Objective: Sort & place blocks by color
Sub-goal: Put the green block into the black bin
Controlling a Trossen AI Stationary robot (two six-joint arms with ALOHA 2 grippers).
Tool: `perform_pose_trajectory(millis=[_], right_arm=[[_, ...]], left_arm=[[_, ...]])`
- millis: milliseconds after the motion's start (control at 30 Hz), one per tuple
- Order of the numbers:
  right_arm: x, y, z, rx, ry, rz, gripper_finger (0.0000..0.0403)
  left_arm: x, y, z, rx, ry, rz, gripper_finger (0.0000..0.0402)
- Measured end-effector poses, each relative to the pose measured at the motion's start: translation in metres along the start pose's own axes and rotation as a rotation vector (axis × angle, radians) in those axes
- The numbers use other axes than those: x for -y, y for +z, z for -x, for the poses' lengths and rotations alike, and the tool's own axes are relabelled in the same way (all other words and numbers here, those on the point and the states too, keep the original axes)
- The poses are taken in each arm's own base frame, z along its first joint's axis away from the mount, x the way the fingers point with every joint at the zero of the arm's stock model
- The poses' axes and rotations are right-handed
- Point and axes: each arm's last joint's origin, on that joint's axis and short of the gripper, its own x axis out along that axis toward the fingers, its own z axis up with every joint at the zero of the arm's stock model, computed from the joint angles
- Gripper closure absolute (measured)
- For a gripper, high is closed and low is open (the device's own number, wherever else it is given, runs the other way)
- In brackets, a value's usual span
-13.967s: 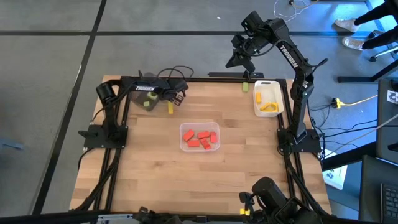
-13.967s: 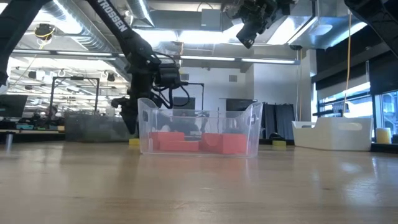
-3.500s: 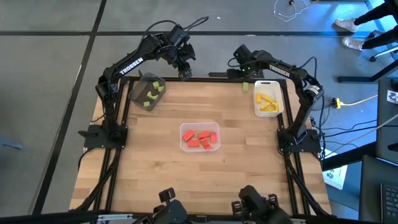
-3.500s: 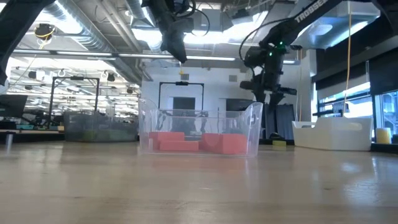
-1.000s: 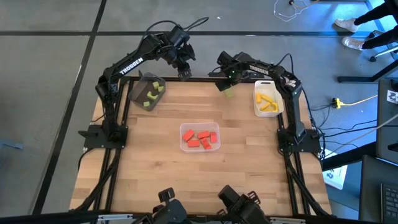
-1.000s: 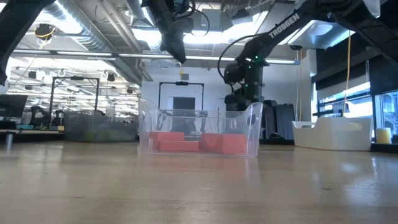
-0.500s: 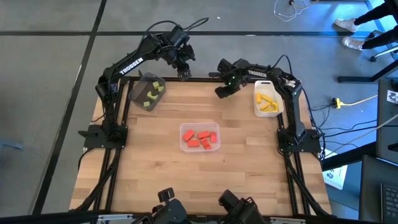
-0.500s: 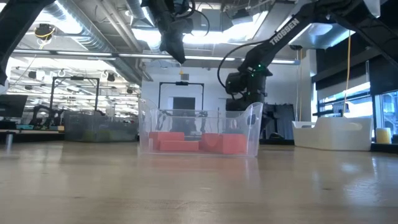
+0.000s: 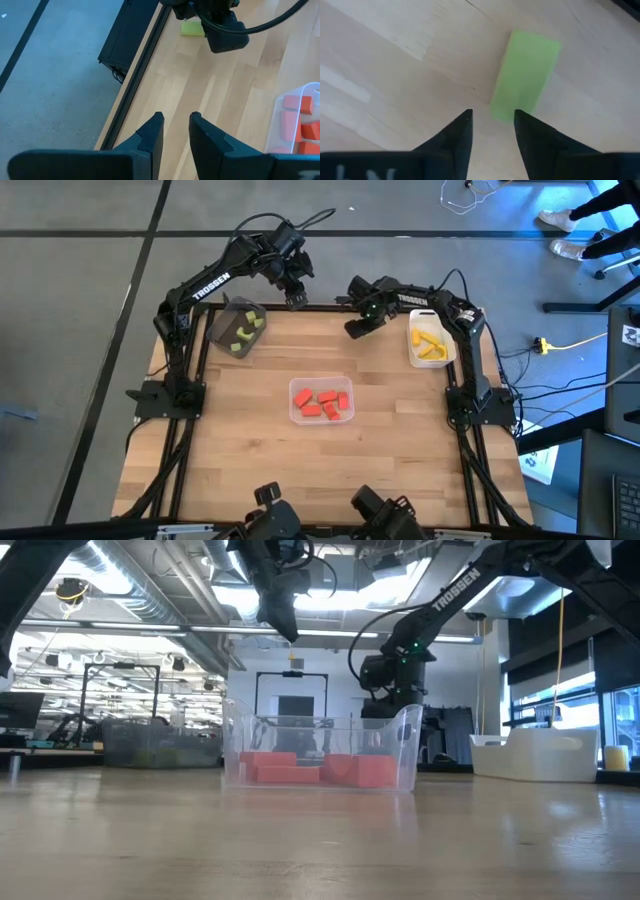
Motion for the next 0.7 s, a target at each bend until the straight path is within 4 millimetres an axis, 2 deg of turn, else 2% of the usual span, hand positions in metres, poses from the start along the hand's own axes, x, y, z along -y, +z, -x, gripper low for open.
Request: perform_pose_trajectory(millis=[233, 333, 500, 700], right_arm=[[0.0012, 0.0003, 0.0002, 0.001, -0.001, 0.013, 0.0315], [0.0006, 0.0026, 0.0002, 0.024, 0.006, 0.017, 0.0327], [0.0037, 0.0050, 0.0007, 0.040, 0.009, 0.039, 0.0314], [0.0038, 0.0050, 0.0007, 0.040, 0.009, 0.051, 0.0270]], left_arm=[[0.0000, 0.0000, 0.0000, 0.000, 0.000, 0.000, 0.0319], [0.0000, 0.0000, 0.0000, 0.000, 0.000, 0.000, 0.0319], [0.0001, 0.0000, 0.0000, 0.000, 0.000, 0.000, 0.0319], [0.0001, 0.0000, 0.0000, 0.000, 0.000, 0.000, 0.0319]])
